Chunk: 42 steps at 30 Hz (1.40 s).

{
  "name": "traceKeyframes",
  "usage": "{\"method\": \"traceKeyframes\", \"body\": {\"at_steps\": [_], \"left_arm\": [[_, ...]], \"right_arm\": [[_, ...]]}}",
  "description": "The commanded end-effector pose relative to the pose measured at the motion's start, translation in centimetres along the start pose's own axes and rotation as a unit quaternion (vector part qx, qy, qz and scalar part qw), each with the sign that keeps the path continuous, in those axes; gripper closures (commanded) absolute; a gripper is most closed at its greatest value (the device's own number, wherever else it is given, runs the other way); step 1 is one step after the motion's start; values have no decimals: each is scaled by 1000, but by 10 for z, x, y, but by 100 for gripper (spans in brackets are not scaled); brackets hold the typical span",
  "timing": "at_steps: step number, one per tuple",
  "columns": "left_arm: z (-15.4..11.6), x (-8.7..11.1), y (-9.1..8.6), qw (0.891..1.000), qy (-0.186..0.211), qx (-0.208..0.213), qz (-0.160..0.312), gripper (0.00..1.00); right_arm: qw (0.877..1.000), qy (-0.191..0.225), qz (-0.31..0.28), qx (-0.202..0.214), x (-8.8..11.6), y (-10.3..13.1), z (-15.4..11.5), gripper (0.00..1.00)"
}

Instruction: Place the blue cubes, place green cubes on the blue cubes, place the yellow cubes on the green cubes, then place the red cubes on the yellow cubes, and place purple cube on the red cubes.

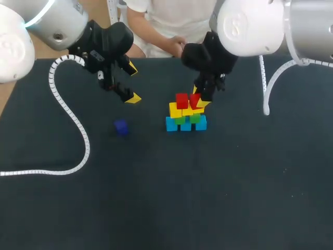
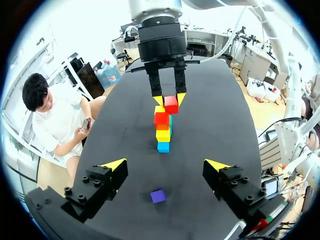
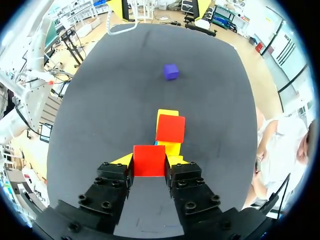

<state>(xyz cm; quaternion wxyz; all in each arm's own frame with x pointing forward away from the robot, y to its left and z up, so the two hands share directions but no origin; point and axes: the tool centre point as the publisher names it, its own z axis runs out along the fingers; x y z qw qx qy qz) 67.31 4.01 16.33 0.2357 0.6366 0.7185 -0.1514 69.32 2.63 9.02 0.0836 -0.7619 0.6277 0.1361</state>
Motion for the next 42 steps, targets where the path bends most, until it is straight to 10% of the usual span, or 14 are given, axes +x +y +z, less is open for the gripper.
{"method": "traceKeyframes", "body": {"at_steps": [1,42], "left_arm": [[-1,1,1,1000,-1,1,1,0],[-1,1,1,1000,-1,1,1,0]], "right_arm": [[1000,-2,-1,-3,0,-4,2,95],[1000,-6,-3,-6,-1,-17,7,93]]}}
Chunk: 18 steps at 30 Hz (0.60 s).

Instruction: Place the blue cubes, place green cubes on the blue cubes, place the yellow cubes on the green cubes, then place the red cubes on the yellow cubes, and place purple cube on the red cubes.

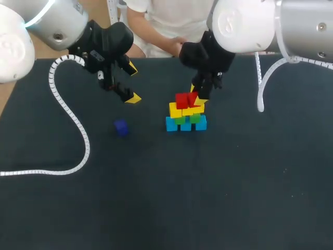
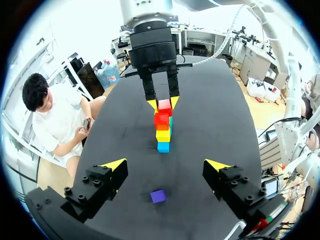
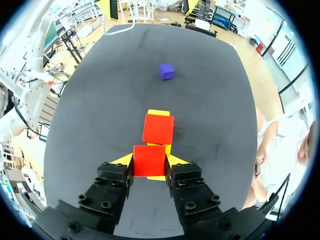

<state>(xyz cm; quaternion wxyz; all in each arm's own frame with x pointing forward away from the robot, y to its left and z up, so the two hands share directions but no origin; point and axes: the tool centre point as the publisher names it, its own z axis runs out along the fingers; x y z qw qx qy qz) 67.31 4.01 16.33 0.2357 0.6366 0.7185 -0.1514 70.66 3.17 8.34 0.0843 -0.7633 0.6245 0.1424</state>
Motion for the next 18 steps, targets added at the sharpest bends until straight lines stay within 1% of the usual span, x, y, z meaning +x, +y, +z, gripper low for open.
{"method": "traceKeyframes", "body": {"at_steps": [1,5,18], "left_arm": [[-1,1,1,1000,-1,1,1,0],[-1,1,1,1000,-1,1,1,0],[-1,1,1,1000,-1,1,1,0]], "right_arm": [[1000,-1,1,-3,0,-2,1,93],[1000,-2,2,-5,1,-3,2,94],[1000,-2,4,-6,2,-4,4,91]]}}
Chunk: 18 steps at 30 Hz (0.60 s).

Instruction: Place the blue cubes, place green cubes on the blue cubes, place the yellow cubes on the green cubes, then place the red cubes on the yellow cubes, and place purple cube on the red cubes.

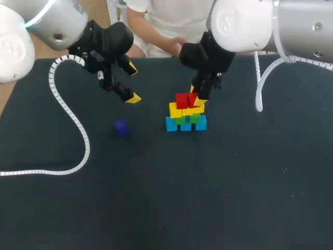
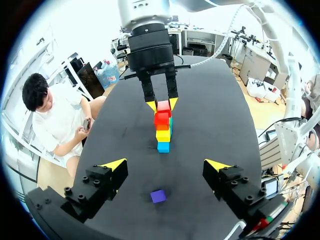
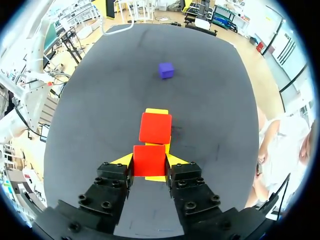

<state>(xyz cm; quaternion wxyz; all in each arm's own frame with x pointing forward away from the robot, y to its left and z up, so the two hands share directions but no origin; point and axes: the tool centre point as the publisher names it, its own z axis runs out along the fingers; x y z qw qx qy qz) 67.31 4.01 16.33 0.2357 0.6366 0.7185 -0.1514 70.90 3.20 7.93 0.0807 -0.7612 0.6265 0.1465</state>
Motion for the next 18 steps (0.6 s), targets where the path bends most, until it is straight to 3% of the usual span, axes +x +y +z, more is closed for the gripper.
{"method": "traceKeyframes", "body": {"at_steps": [1,18], "left_arm": [[-1,1,1,1000,-1,1,1,0],[-1,1,1,1000,-1,1,1,0]], "right_arm": [[1000,-1,0,-1,1,-2,0,91],[1000,1,0,-2,0,-5,0,91]]}}
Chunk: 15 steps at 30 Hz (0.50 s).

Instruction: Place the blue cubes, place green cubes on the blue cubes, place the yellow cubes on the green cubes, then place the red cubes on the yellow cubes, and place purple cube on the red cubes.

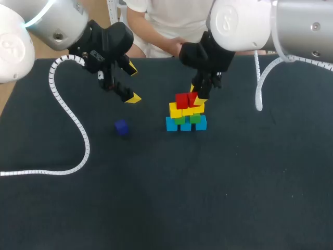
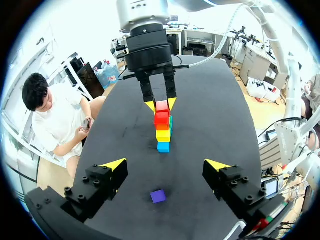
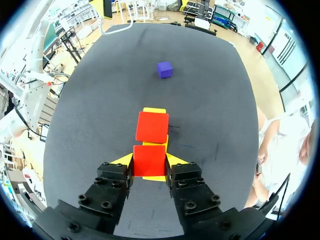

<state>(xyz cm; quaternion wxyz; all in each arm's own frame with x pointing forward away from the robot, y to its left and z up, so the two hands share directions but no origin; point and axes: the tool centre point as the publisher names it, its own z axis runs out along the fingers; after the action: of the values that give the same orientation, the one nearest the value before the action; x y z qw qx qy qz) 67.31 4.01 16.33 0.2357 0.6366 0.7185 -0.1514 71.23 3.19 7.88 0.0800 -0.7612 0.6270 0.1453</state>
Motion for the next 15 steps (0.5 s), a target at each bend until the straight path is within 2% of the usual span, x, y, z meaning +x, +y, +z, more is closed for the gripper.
{"method": "traceKeyframes", "body": {"at_steps": [1,8,10,12,15], "left_arm": [[-1,1,1,1000,-1,1,1,0],[-1,1,1,1000,-1,1,1,0],[-1,1,1,1000,-1,1,1,0],[-1,1,1,1000,-1,1,1,0],[-1,1,1,1000,-1,1,1,0]], "right_arm": [[1000,0,-1,-2,0,-2,-1,91],[1000,-1,0,-3,0,-3,-1,87],[1000,-4,1,-5,0,-2,0,76],[1000,-6,1,-7,0,-2,0,61],[1000,-11,2,-8,0,-2,0,54]]}}
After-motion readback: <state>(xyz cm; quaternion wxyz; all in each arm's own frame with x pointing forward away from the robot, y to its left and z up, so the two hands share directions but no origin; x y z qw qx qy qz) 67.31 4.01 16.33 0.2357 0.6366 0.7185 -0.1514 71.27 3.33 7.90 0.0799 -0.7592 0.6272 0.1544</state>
